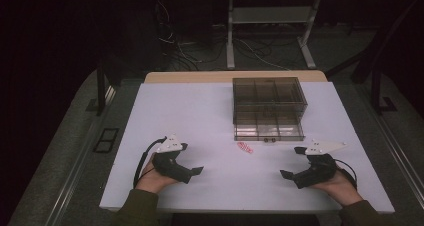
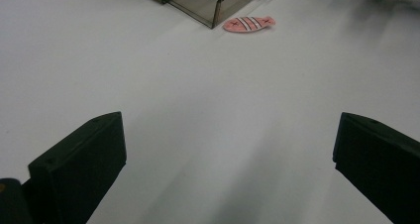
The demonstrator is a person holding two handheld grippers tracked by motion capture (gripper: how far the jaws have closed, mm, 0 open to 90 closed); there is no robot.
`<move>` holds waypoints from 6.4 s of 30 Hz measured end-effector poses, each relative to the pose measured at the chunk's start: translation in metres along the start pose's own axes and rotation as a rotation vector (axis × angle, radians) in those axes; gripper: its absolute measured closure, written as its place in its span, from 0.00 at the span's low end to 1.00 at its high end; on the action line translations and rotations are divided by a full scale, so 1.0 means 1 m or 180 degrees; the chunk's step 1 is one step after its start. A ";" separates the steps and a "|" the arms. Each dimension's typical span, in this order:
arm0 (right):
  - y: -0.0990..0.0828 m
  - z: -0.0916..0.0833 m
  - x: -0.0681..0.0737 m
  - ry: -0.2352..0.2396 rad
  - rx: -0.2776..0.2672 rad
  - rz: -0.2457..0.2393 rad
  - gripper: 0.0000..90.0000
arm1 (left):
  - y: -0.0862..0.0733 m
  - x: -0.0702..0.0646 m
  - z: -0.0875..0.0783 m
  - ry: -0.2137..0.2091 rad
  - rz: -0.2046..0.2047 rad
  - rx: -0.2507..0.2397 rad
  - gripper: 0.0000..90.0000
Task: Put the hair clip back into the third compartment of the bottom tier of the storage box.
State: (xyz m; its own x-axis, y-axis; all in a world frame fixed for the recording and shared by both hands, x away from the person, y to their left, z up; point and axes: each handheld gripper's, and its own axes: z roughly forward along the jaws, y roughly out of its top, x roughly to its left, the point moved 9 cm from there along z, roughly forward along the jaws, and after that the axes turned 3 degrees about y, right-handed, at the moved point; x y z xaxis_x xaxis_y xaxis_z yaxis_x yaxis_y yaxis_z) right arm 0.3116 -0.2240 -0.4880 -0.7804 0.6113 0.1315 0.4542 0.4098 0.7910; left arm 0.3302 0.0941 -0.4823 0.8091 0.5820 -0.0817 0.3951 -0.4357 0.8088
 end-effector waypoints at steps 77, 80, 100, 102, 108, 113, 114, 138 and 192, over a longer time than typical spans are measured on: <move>0.054 0.063 0.011 0.0250 0.0181 -0.0155 0.42 | -0.004 -0.004 0.001 -0.0024 -0.0071 -0.0074 0.00; 0.055 0.068 0.011 0.0263 0.0211 -0.0158 0.45 | -0.004 -0.004 0.001 -0.0027 -0.0067 -0.0077 0.00; 0.070 0.099 0.010 0.0284 0.0215 -0.0220 0.61 | -0.003 -0.006 0.000 -0.0063 -0.0080 -0.0088 0.01; 0.071 0.101 0.010 0.0279 0.0215 -0.0213 0.62 | -0.003 -0.006 0.000 -0.0065 -0.0080 -0.0089 0.01; 0.072 0.109 0.009 0.0289 0.0252 -0.0254 0.66 | -0.004 -0.006 0.001 -0.0072 -0.0074 -0.0080 0.01; 0.070 0.114 0.009 0.0273 0.0306 -0.0270 0.67 | -0.005 -0.005 0.001 -0.0070 -0.0069 -0.0066 0.01; 0.070 0.114 0.009 0.0273 0.0306 -0.0270 0.67 | -0.005 -0.005 0.001 -0.0070 -0.0069 -0.0066 0.01; 0.065 0.130 0.008 0.0255 0.0453 -0.0342 0.70 | -0.004 -0.007 0.001 -0.0094 -0.0046 -0.0070 0.02; 0.073 0.116 0.014 0.0341 0.0335 -0.0417 0.75 | -0.001 -0.008 0.002 -0.0147 -0.0047 -0.0136 0.02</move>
State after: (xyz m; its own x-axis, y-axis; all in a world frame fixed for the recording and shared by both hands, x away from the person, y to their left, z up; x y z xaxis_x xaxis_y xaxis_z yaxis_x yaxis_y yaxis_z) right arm 0.3837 -0.1069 -0.4976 -0.8745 0.4748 0.0987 0.3837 0.5530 0.7395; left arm 0.3240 0.0885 -0.4834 0.8229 0.5554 -0.1197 0.3889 -0.3972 0.8312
